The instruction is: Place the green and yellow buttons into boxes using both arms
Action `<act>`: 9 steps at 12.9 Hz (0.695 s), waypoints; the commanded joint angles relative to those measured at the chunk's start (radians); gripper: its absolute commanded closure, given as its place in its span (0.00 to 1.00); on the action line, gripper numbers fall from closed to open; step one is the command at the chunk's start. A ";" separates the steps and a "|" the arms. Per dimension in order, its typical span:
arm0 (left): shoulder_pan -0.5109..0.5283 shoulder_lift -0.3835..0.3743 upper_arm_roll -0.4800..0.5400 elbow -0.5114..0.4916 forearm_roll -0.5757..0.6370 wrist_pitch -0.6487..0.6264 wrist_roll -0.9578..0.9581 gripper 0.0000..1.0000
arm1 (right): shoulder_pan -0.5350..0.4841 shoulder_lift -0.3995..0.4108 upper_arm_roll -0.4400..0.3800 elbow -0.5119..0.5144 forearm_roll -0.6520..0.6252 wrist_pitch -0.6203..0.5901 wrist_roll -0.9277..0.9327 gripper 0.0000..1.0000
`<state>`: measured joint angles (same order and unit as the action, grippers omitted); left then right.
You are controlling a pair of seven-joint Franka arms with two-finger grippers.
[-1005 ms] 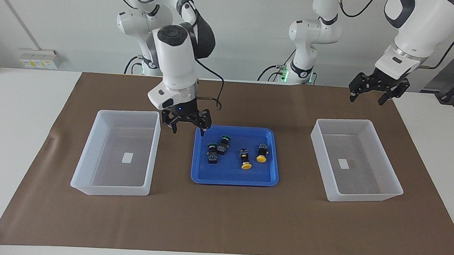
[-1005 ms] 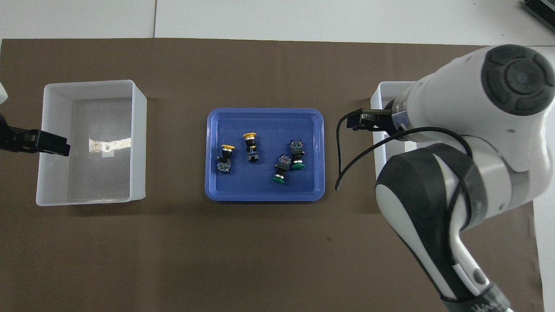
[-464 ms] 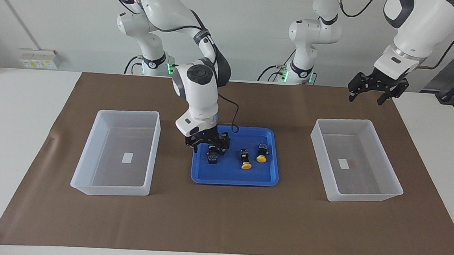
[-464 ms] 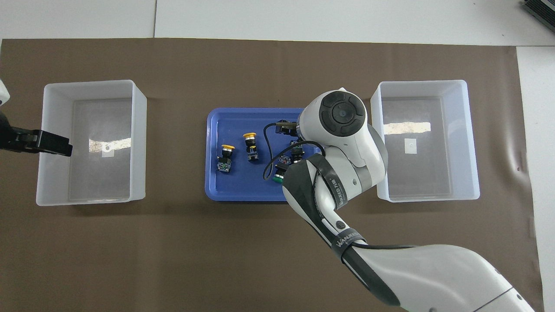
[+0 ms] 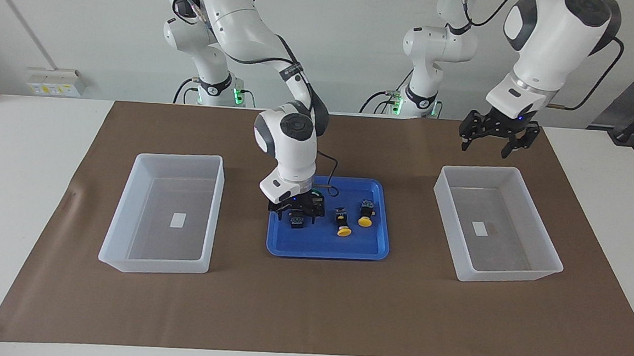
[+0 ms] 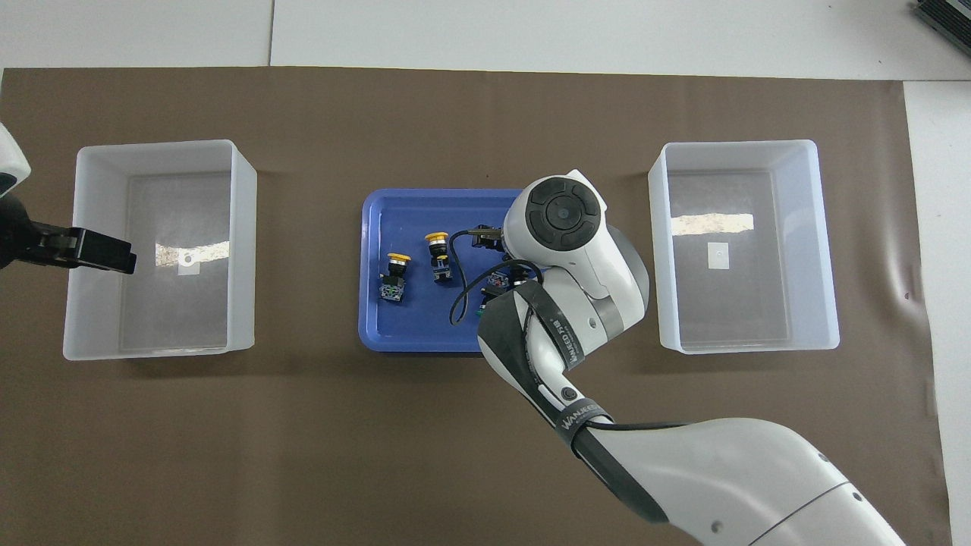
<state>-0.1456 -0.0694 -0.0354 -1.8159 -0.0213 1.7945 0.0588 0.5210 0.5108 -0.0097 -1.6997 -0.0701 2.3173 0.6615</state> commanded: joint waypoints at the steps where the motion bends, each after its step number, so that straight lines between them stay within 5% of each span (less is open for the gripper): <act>1: -0.067 -0.036 0.011 -0.139 -0.012 0.153 -0.092 0.00 | 0.008 -0.012 -0.001 -0.041 -0.027 0.027 0.026 0.14; 3: -0.139 0.003 0.011 -0.212 -0.014 0.280 -0.184 0.00 | 0.010 -0.012 -0.001 -0.044 -0.027 0.025 0.026 0.37; 6: -0.210 0.085 0.011 -0.255 -0.014 0.428 -0.279 0.00 | 0.020 -0.014 0.001 -0.055 -0.027 0.017 0.021 0.54; 8: -0.230 0.085 0.011 -0.312 -0.014 0.517 -0.306 0.00 | 0.010 -0.014 0.001 -0.049 -0.025 0.016 0.013 0.92; 9: -0.233 0.085 0.011 -0.331 -0.012 0.546 -0.306 0.00 | 0.001 -0.014 0.001 -0.031 -0.019 0.008 0.015 1.00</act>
<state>-0.3583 0.0384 -0.0399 -2.0922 -0.0219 2.2771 -0.2337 0.5368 0.5093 -0.0104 -1.7300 -0.0714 2.3210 0.6615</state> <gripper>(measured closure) 0.000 0.568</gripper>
